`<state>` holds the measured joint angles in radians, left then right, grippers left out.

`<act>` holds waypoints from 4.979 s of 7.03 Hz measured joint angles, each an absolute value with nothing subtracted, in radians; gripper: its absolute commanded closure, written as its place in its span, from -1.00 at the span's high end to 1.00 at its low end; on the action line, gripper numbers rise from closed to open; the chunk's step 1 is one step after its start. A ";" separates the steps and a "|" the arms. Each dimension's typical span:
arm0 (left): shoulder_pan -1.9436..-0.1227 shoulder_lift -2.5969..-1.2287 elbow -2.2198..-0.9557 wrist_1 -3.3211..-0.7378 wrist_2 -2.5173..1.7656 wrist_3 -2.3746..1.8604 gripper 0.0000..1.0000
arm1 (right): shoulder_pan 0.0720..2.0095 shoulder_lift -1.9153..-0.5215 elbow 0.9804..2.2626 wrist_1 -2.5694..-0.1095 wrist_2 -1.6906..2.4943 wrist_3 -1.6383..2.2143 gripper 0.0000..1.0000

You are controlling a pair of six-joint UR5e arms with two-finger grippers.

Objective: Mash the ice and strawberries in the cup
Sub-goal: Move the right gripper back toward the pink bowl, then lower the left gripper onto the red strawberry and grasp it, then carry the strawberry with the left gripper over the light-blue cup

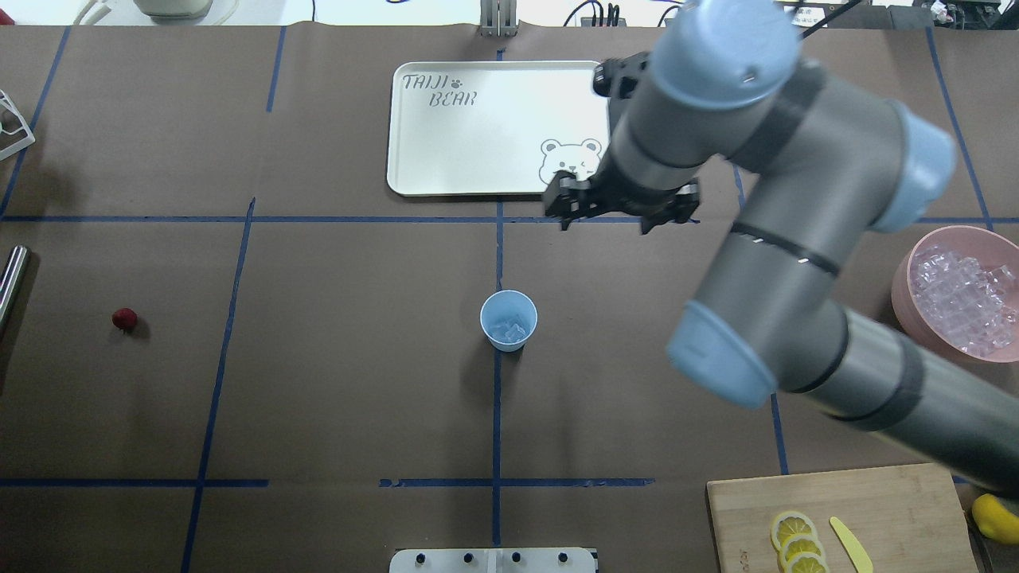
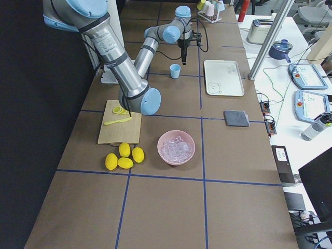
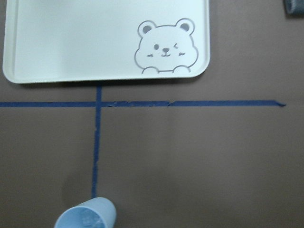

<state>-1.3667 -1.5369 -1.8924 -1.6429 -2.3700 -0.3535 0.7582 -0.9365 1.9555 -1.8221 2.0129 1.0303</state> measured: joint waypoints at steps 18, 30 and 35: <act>-0.776 -1.490 -1.707 -2.226 -1.930 -1.112 0.77 | 1.482 -1.516 1.920 -1.810 2.349 -0.082 0.98; -0.797 -1.487 -1.748 -2.205 -1.936 -1.112 -1.00 | 1.483 -1.513 1.927 -1.811 2.353 -0.080 0.98; -0.804 -1.768 -2.042 -1.610 -2.004 -1.197 -1.00 | 1.517 -1.556 1.922 -1.811 2.352 -0.088 0.98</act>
<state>-0.8039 -1.7680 -2.0416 -1.6099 -2.0041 -1.1968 1.5165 -1.5557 1.9220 -1.8113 2.3517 -0.0877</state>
